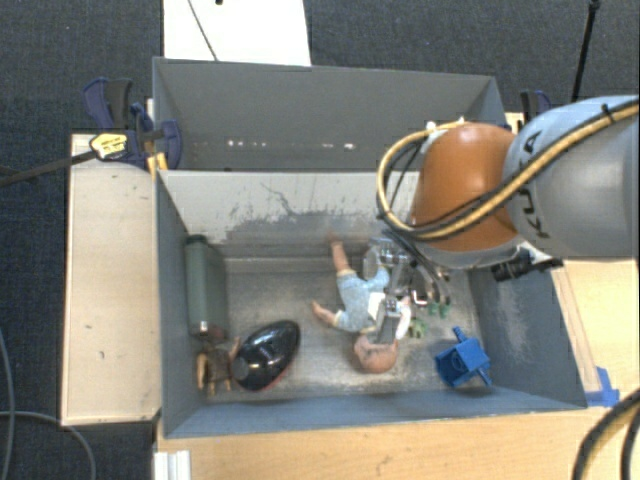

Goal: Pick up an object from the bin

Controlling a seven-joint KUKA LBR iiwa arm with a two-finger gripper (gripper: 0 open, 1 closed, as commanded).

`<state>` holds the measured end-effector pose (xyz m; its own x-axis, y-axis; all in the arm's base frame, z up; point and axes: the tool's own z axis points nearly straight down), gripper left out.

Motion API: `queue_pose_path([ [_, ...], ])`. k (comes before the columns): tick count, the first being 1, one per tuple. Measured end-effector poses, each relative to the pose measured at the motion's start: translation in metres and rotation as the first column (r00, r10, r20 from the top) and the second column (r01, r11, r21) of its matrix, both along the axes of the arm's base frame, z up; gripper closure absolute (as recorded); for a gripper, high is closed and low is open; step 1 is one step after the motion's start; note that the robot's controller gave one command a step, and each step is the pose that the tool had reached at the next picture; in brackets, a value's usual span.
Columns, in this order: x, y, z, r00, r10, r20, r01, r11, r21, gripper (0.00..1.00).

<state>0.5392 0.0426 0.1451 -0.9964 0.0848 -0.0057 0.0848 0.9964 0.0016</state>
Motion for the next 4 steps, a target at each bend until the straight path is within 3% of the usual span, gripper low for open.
queue_pose_path([
  [1, -0.019, 0.004, -0.010, 0.979, -0.206, -0.005, 0.206, 0.979, 0.000, 0.00],
  [2, -0.021, 0.002, -0.003, 0.963, -0.268, 0.000, 0.268, 0.963, 0.001, 0.00],
  [3, -0.053, -0.009, -0.073, 0.933, -0.360, 0.009, 0.360, 0.933, 0.007, 0.00],
  [4, -0.023, 0.000, -0.073, 0.740, -0.672, -0.008, 0.672, 0.740, -0.001, 1.00],
])
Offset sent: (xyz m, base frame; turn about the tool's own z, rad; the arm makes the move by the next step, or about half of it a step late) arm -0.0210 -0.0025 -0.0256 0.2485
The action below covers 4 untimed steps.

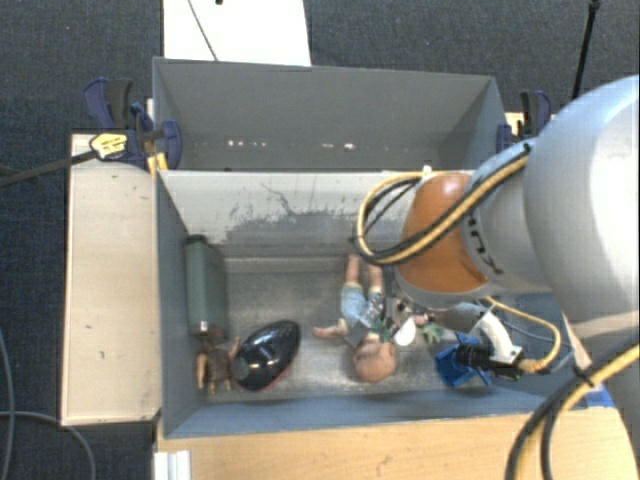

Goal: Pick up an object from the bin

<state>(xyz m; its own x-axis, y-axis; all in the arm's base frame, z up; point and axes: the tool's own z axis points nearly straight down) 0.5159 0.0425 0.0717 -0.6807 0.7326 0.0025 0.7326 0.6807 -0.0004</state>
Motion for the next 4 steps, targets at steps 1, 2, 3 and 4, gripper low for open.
queue_pose_path([
  [1, 0.000, 0.000, 0.000, 1.000, 0.000, 0.000, 0.000, 1.000, 0.000, 1.00],
  [2, -0.002, 0.000, 0.005, 1.000, 0.002, -0.003, -0.002, 1.000, -0.001, 1.00],
  [3, -0.002, -0.001, 0.026, 1.000, 0.002, -0.005, -0.002, 1.000, -0.002, 1.00],
  [4, 0.000, 0.000, 0.039, 1.000, 0.004, 0.005, -0.004, 1.000, -0.001, 1.00],
])
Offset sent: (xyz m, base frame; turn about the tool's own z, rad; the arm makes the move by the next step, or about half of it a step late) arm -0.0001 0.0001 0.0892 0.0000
